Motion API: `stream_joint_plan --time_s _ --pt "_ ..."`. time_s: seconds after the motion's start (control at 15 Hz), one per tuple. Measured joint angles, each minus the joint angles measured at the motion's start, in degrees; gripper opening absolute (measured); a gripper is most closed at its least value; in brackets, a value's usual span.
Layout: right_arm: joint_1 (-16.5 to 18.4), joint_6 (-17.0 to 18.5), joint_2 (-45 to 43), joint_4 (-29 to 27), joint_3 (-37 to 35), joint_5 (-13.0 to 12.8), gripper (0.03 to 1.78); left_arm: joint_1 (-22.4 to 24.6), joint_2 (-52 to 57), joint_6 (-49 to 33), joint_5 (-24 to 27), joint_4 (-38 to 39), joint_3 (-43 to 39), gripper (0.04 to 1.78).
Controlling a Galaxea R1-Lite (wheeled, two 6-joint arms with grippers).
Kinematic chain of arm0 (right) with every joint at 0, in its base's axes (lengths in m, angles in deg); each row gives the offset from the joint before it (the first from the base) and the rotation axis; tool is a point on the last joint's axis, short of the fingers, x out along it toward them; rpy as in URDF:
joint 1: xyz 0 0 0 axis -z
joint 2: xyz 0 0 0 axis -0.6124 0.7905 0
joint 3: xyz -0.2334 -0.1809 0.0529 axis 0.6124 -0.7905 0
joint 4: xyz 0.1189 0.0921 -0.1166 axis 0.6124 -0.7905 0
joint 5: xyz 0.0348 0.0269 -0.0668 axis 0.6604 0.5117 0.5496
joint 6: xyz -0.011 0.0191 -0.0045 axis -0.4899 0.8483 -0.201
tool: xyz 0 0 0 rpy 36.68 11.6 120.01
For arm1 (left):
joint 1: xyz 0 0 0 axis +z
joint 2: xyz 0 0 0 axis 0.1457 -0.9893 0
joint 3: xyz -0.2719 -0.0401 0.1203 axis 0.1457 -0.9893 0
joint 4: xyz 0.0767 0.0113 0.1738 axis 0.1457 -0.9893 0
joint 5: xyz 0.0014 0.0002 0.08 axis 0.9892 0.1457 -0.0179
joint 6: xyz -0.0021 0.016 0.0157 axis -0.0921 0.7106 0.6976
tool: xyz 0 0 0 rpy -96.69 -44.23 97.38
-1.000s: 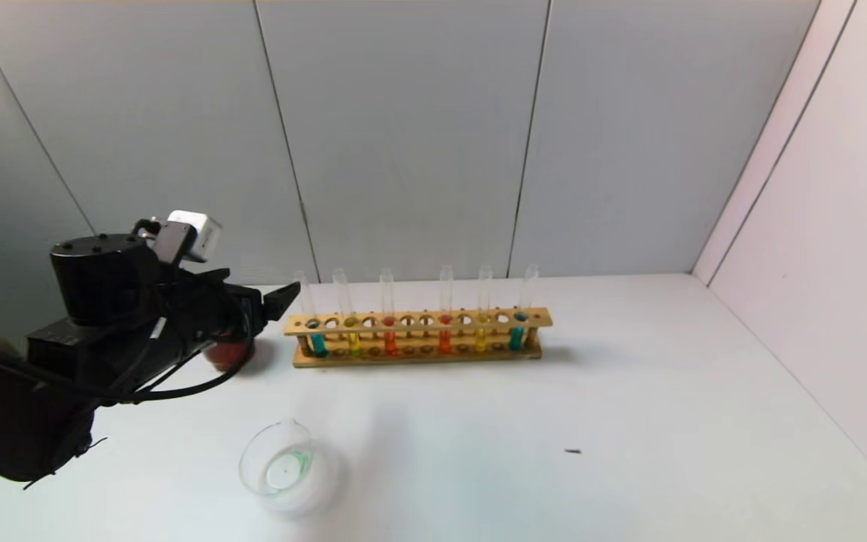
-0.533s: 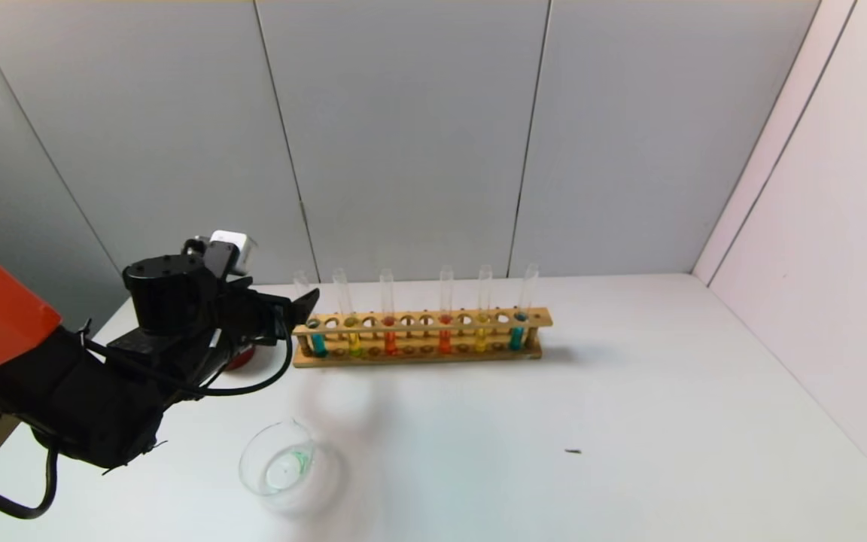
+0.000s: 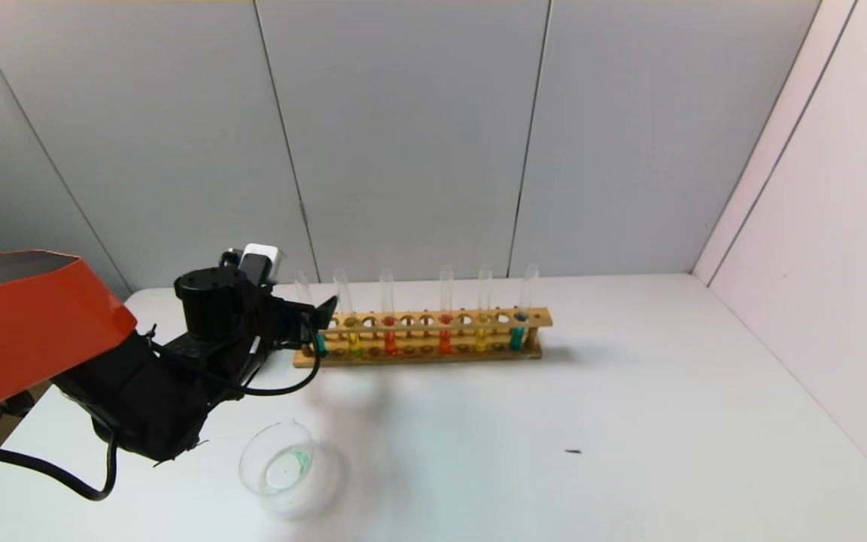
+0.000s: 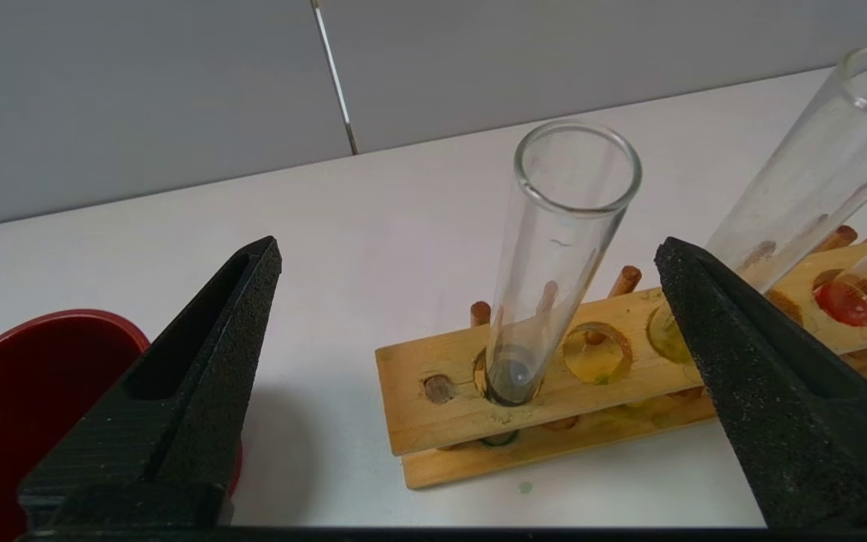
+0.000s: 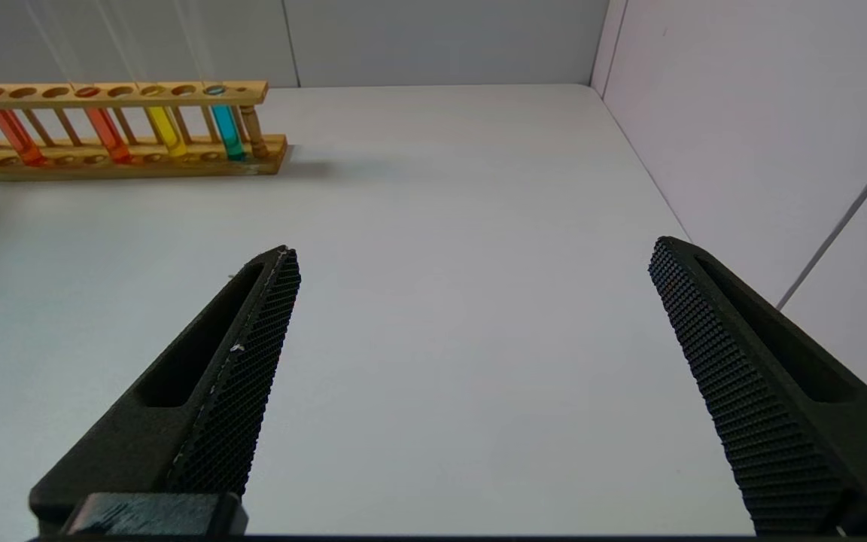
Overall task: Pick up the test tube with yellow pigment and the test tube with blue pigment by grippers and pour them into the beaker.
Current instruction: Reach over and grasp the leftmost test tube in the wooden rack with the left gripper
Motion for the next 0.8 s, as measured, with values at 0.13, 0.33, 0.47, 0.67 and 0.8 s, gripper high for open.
stream_joint_plan --time_s 0.13,0.33,0.47,0.67,0.8 --pt "0.0 0.0 0.0 0.0 0.0 0.0 1.70 -0.1 -0.7 0.0 -0.2 0.4 0.1 1.75" --pt "0.0 0.0 0.0 0.0 0.0 0.0 1.70 -0.1 -1.2 -0.7 -1.1 0.5 0.5 1.74" --pt "0.0 0.0 0.0 0.0 0.0 0.0 1.70 -0.1 -1.3 -1.3 -1.2 1.3 0.7 1.64" --pt "0.0 0.0 0.0 0.0 0.0 0.0 1.70 -0.1 -1.6 -1.3 -1.4 3.2 0.3 1.29" --pt "0.0 0.0 0.0 0.0 0.0 0.0 1.70 -0.1 -1.7 -1.3 -1.3 3.4 0.1 0.92"
